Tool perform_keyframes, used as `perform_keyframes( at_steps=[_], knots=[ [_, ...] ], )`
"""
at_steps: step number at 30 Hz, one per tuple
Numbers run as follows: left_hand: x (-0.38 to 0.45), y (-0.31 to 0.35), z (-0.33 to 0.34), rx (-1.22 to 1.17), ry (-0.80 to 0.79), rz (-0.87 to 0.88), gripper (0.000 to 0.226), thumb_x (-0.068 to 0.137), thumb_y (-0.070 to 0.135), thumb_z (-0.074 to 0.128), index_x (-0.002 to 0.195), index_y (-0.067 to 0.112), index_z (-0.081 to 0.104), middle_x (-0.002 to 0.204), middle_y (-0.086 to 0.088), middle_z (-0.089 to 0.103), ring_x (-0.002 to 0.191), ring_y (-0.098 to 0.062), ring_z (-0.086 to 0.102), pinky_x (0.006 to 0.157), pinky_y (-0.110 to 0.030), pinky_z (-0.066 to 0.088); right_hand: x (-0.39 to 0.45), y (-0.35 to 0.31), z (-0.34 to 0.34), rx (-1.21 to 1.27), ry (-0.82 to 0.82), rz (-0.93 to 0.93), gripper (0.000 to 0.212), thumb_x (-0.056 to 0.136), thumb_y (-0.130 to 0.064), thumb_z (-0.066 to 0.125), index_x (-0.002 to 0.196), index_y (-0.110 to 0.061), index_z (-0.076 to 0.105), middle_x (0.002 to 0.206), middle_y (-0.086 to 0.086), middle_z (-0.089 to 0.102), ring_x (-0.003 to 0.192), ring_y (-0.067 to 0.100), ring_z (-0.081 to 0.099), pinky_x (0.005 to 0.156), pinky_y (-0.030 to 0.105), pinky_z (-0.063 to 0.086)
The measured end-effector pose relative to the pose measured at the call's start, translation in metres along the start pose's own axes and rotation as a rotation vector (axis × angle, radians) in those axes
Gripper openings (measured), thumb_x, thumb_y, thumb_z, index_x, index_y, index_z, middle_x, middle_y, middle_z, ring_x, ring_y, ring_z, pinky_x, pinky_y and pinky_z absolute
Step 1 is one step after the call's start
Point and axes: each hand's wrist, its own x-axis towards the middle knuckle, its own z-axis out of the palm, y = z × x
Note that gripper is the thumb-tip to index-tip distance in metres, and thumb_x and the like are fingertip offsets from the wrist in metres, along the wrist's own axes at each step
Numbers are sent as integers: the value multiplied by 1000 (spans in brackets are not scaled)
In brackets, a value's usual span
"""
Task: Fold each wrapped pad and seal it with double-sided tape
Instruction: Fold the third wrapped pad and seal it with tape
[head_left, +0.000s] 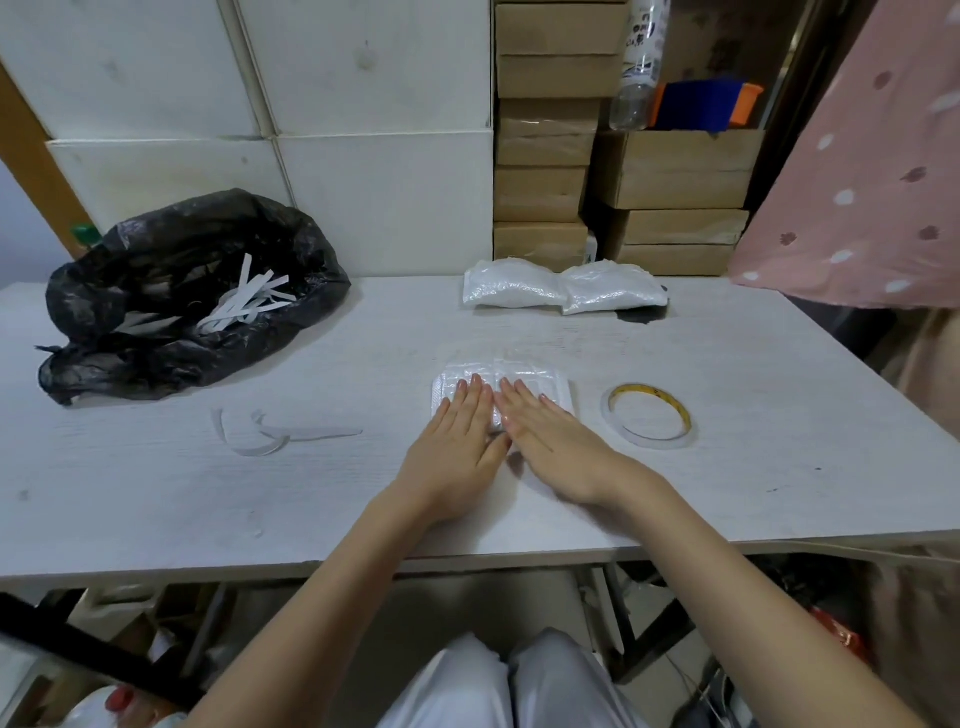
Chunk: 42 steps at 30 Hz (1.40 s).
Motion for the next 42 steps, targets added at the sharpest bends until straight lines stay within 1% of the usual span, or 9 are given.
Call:
perform_keyframes(
  at_steps=[4, 8, 13, 18, 24, 29, 34, 39, 42],
  knots=[
    [4, -1, -26, -175, 9, -46, 47, 102, 34, 26, 146, 16, 32, 156, 1, 22, 144, -14, 17, 115, -26, 14, 1, 5, -31, 271, 237, 60, 38, 99, -30, 40, 133, -18, 49, 148, -11, 32, 138, 7, 26, 113, 25, 20],
    [27, -11, -52, -60, 197, -85, 23, 92, 27, 51, 99, 17, 70, 108, -1, 62, 103, -23, 59, 87, -34, 47, 28, 26, -59, -26, 291, 190, 58, 88, -34, 59, 138, -12, 39, 144, 4, 38, 134, 21, 34, 108, 32, 31],
    [65, -17, -76, -40, 15, -68, 61, 78, 17, 66, 136, 26, 45, 136, 0, 46, 124, -21, 44, 99, -32, 40, 56, 34, -85, 85, -57, 240, 89, 73, -44, 74, 145, -19, 28, 136, -5, 45, 123, 13, 45, 102, 26, 35],
    [92, -29, -88, -79, -270, -76, 80, 77, 23, 73, 145, 21, 30, 142, 2, 42, 126, -18, 44, 96, -23, 36, 75, 34, -89, -137, -123, 194, 93, 64, -52, 77, 140, -20, 35, 123, -6, 45, 114, 16, 48, 102, 33, 39],
    [82, -21, -85, 272, -13, 64, 65, 72, 37, 76, 127, 18, 46, 116, -3, 49, 105, -22, 50, 75, -27, 37, 66, 25, -81, -240, 62, 76, 58, 61, -43, 82, 95, -21, 41, 102, -3, 35, 88, 19, 47, 72, 32, 41],
    [51, -13, -67, 348, 278, 110, 37, 79, 23, 66, 113, 13, 54, 111, -6, 48, 103, -25, 50, 65, -29, 38, 39, 12, -70, -346, 246, 48, 43, 71, -40, 73, 94, -19, 43, 102, -2, 47, 87, 23, 52, 66, 32, 34],
    [35, -21, -45, 417, 471, 176, 35, 44, 9, 82, 71, 12, 60, 59, -1, 58, 52, -25, 55, 47, -28, 41, 24, 1, -52, -518, 349, -8, 27, 85, -27, 56, 104, -12, 44, 100, 4, 59, 91, 28, 54, 66, 34, 35],
    [9, -26, -28, 423, 530, 243, 34, 70, 19, 56, 101, 10, 68, 80, -2, 71, 67, -25, 66, 66, -29, 44, 10, 16, -37, -672, 492, -133, 31, 55, -2, 75, 82, -9, 63, 73, 4, 64, 69, 27, 59, 56, 27, 43],
    [-7, -28, -18, 409, 497, 240, 54, 67, 16, 76, 118, 8, 64, 103, -7, 72, 89, -22, 71, 66, -26, 55, 1, 24, -28, -697, 501, -209, 44, 34, 8, 79, 71, -12, 66, 64, 0, 64, 58, 23, 61, 52, 23, 49]
  ],
)
